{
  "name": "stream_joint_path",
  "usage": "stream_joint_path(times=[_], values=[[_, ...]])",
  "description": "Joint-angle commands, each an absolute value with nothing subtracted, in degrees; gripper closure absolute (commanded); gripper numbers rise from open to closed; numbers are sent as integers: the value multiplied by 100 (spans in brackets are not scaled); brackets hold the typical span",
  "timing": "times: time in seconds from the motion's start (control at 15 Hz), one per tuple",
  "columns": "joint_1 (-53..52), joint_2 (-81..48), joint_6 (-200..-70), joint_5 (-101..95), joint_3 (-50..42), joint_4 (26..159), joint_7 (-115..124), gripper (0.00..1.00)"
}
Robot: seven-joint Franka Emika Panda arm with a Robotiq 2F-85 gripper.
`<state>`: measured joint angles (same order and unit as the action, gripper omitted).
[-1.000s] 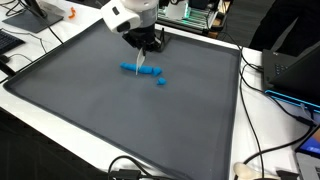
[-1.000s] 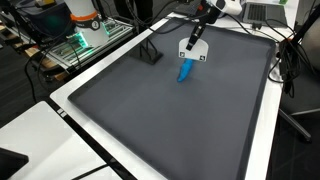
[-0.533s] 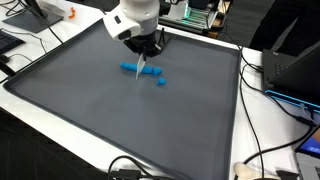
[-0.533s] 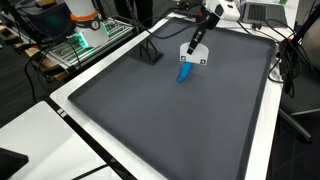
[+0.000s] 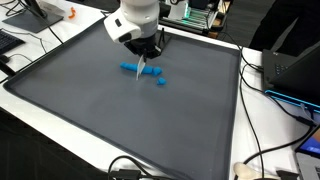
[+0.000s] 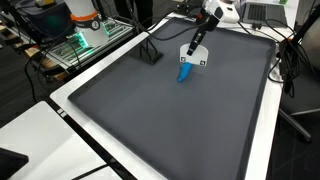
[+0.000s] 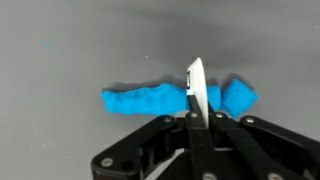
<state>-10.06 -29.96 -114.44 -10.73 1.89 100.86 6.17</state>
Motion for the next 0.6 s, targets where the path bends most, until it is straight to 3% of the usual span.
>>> stream_joint_path(times=[0.0,0.53], values=[[-1005,-3130,-11594,-1135,194,10161,695,99],[-988,-3308,-11330,-1075,225,10082,564,99]])
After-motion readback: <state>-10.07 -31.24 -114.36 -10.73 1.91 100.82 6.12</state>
